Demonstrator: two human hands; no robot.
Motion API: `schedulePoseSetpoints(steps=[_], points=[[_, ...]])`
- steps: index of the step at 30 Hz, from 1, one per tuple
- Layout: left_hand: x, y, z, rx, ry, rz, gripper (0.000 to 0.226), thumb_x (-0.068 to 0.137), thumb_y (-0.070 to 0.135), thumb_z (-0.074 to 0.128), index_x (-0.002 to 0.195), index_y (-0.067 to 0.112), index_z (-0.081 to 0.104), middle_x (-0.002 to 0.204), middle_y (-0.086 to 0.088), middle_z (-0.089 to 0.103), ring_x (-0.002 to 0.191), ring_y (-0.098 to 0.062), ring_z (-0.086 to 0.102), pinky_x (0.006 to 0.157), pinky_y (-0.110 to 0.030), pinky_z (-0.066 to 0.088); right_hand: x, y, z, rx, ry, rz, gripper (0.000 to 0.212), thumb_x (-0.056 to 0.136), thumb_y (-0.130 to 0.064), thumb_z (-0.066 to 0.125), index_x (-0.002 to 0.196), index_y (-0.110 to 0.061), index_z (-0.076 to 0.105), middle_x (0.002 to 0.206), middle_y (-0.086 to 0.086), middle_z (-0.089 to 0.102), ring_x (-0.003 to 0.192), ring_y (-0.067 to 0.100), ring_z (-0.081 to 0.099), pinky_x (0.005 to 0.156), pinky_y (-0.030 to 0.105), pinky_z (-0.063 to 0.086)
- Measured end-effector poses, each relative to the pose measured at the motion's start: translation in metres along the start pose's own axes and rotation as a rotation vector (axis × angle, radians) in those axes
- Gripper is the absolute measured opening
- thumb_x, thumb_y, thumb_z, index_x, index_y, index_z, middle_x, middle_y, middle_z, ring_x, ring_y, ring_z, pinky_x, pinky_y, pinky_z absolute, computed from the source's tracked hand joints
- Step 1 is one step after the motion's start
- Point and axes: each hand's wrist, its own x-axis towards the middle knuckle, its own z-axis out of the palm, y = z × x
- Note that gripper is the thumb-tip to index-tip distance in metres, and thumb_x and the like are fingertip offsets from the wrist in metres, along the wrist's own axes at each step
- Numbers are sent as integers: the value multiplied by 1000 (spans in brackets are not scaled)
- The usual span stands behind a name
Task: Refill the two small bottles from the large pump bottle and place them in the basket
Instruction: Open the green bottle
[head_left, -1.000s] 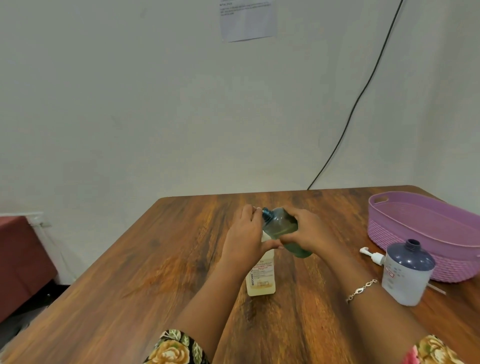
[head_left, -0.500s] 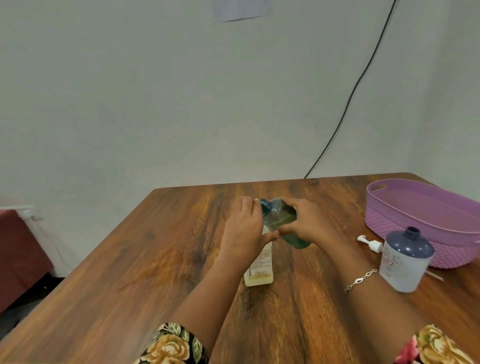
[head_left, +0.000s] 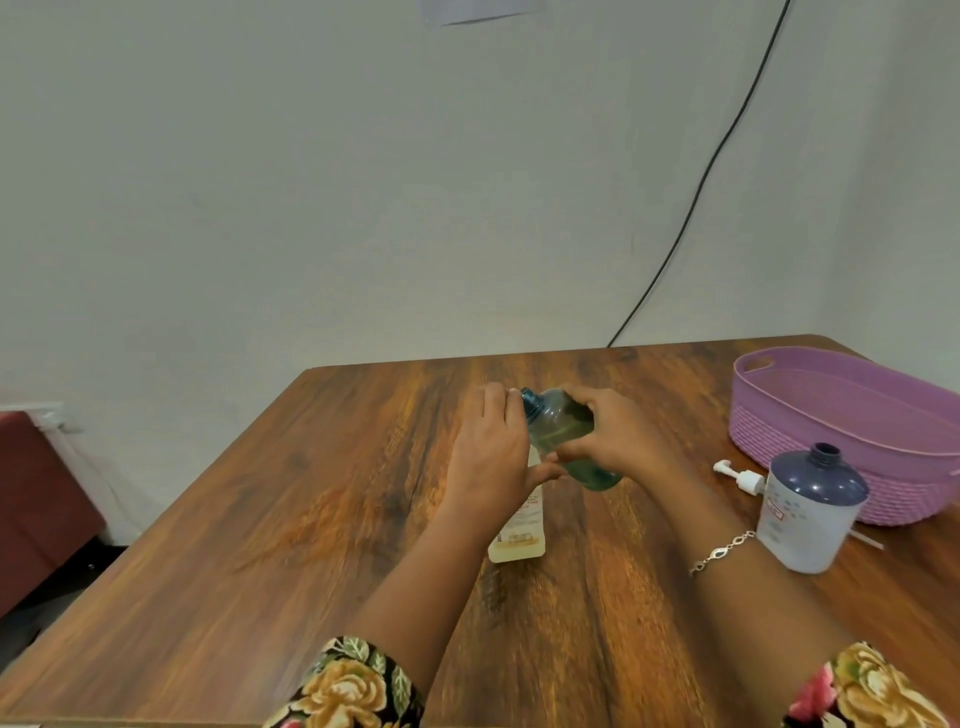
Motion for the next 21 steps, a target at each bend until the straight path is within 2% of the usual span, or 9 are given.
schedulePoseSetpoints(steps=[5,10,15,21], points=[[0,0,1,-13,-60,-5,83,70,65,62,127,8,44,118,-5,43,105,-14,40,82,-20,41,-2,0,0,-34,-23,-1,80,66,-22,79,136,-21,40,129,2,50,113,18,48,83,24,36],[4,-5,-5,10,-47,19,84,72,65,60,130,7,42,119,-6,43,109,-16,41,90,-23,41,0,-5,-4,3,-10,1,82,65,-21,79,137,-18,39,130,3,51,115,20,48,89,29,39],[-3,3,2,-19,-32,-26,82,72,60,66,131,7,42,122,-6,43,111,-16,40,86,-23,44,-1,0,0,-2,-35,14,78,66,-20,79,134,-19,42,127,3,52,113,20,49,88,29,40],[-2,0,-1,-23,-81,-6,85,73,60,64,136,10,35,129,-4,38,117,-14,37,90,-22,42,-1,0,2,-2,-21,25,79,66,-22,80,135,-18,41,129,4,50,115,22,48,91,32,42]])
